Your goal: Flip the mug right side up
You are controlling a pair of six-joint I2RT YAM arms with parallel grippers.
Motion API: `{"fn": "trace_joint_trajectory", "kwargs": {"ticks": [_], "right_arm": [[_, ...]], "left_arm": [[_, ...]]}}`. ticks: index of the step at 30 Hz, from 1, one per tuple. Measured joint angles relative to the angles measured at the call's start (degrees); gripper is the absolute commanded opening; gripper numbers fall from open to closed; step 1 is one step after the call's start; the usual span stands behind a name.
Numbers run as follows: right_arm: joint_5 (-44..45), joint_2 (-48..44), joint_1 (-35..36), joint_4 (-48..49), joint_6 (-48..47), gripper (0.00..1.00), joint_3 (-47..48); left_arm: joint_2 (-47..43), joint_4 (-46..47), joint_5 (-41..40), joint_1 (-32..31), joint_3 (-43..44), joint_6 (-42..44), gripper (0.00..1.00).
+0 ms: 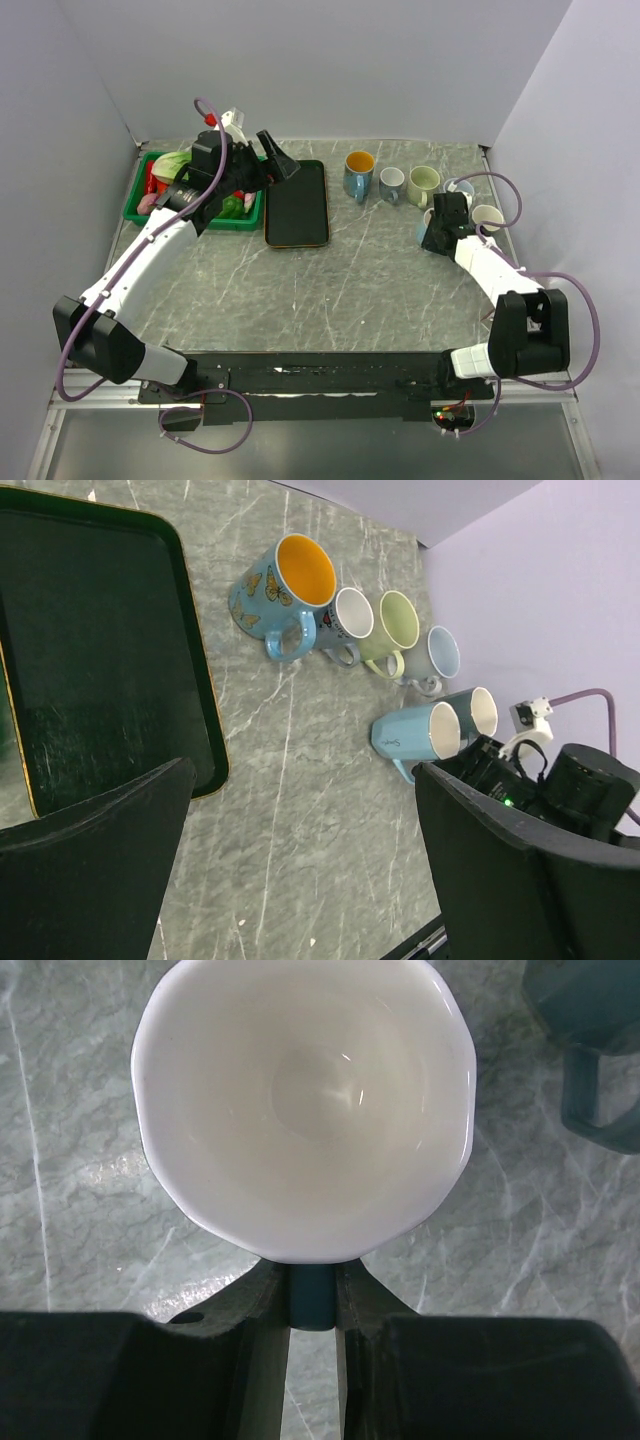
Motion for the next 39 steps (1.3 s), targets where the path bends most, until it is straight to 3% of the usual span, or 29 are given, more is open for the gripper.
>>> {"fn": "trace_joint_trajectory", "kwargs": {"ticks": [7,11,16,22,30,31,39], "right_arm": [[-0.68,3.50,-0.33,1.75,-0.94,0.00,1.05],[-0.07,4.96,-0.33,1.46,-1.05,0.32,2.51],[0.35,5.05,-0.37,0.96,-0.42,0.53,2.73],[0.28,5.05,-0.39,-0.09,0.07,0.74,3.74],[0.24,4.24,-0.42,-2.36,1.09,0.93,4.02],[0.24,3.72,-0.42,-3.08,1.25,0.99,4.26],[0.46,-2.56,-0.42,-6.73,2.62,1.00,7.72]], "left_arm": [[0.07,-0.24,0.02,0.20,0.00,0.13,0.96],[0.46,-0.63,0.00,0.33,0.02,0.48,0.96],[0.55,-1.70,-0.04,0.48,0.02,1.27,0.96],[1.14,-2.32,0.02,0.66,0.63,1.64,0.96],[1.38,-3.04,0.00,0.72,0.85,2.60,0.96],[1.38,-3.19,0.00,0.72,0.85,2.62,0.96],[1.38,-4.04,-1.01,0.74,0.85,3.13,0.96]]}}
